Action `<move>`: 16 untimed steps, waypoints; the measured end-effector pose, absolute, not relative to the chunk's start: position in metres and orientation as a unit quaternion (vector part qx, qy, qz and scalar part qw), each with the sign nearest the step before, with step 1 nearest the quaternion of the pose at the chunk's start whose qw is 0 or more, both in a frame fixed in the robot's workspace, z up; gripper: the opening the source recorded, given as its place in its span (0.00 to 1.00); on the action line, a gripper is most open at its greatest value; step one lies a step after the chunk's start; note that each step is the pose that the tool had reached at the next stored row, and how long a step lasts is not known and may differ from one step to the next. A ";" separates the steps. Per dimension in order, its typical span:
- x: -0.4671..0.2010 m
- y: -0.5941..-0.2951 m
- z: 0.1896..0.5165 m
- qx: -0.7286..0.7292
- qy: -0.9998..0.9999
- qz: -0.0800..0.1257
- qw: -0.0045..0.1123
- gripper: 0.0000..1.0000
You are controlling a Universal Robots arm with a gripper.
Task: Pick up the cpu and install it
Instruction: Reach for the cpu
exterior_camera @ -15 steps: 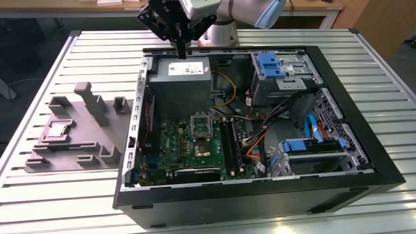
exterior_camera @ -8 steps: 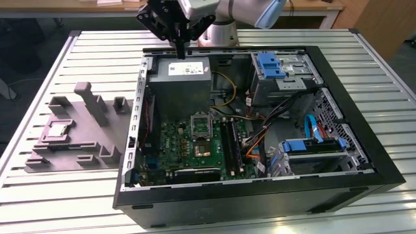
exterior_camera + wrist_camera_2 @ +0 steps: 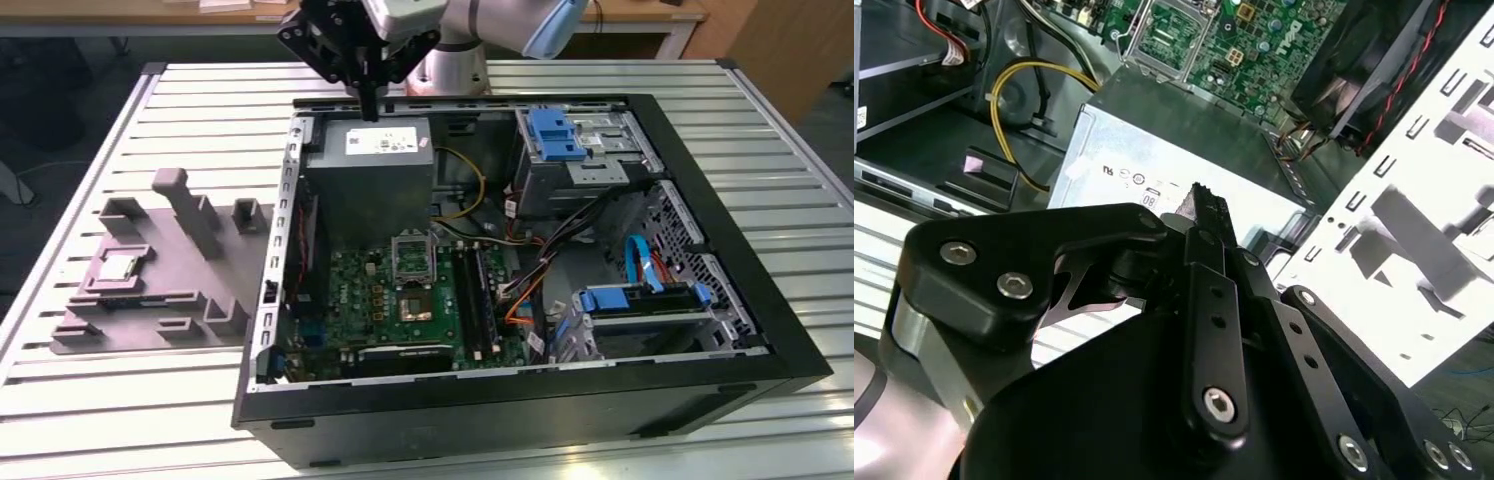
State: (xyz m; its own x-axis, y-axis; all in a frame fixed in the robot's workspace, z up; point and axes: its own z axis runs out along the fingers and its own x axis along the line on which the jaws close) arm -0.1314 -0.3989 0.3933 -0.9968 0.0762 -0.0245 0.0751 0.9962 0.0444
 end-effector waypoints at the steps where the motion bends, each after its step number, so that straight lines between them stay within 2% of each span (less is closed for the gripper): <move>1: -0.132 -0.399 0.393 0.038 0.999 0.022 0.013 0.11; 16: -0.137 -0.399 0.393 0.038 0.999 0.022 0.013 0.11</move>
State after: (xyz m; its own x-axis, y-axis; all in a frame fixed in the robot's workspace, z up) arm -0.1367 -0.3990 0.3933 -0.9968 0.0762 -0.0245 0.0751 0.9962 0.0444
